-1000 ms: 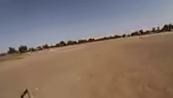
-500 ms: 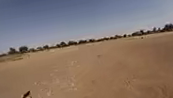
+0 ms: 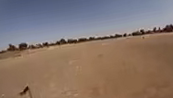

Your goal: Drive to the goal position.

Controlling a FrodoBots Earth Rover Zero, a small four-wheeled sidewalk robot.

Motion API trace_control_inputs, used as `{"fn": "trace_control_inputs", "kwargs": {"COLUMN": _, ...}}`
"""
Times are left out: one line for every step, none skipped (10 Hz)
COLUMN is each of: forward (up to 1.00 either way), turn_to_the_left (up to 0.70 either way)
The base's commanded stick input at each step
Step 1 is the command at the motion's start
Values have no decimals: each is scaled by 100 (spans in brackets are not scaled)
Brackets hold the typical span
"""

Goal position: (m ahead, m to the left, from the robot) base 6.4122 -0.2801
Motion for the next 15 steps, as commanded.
{"fn": "trace_control_inputs", "kwargs": {"forward": 70, "turn_to_the_left": 0}}
{"fn": "trace_control_inputs", "kwargs": {"forward": 70, "turn_to_the_left": 0}}
{"fn": "trace_control_inputs", "kwargs": {"forward": 70, "turn_to_the_left": 0}}
{"fn": "trace_control_inputs", "kwargs": {"forward": 70, "turn_to_the_left": 0}}
{"fn": "trace_control_inputs", "kwargs": {"forward": 70, "turn_to_the_left": -16}}
{"fn": "trace_control_inputs", "kwargs": {"forward": 70, "turn_to_the_left": -33}}
{"fn": "trace_control_inputs", "kwargs": {"forward": 70, "turn_to_the_left": -35}}
{"fn": "trace_control_inputs", "kwargs": {"forward": 70, "turn_to_the_left": -35}}
{"fn": "trace_control_inputs", "kwargs": {"forward": 70, "turn_to_the_left": 0}}
{"fn": "trace_control_inputs", "kwargs": {"forward": 70, "turn_to_the_left": 0}}
{"fn": "trace_control_inputs", "kwargs": {"forward": 70, "turn_to_the_left": 0}}
{"fn": "trace_control_inputs", "kwargs": {"forward": 70, "turn_to_the_left": 0}}
{"fn": "trace_control_inputs", "kwargs": {"forward": 70, "turn_to_the_left": 0}}
{"fn": "trace_control_inputs", "kwargs": {"forward": 70, "turn_to_the_left": 0}}
{"fn": "trace_control_inputs", "kwargs": {"forward": 70, "turn_to_the_left": 0}}
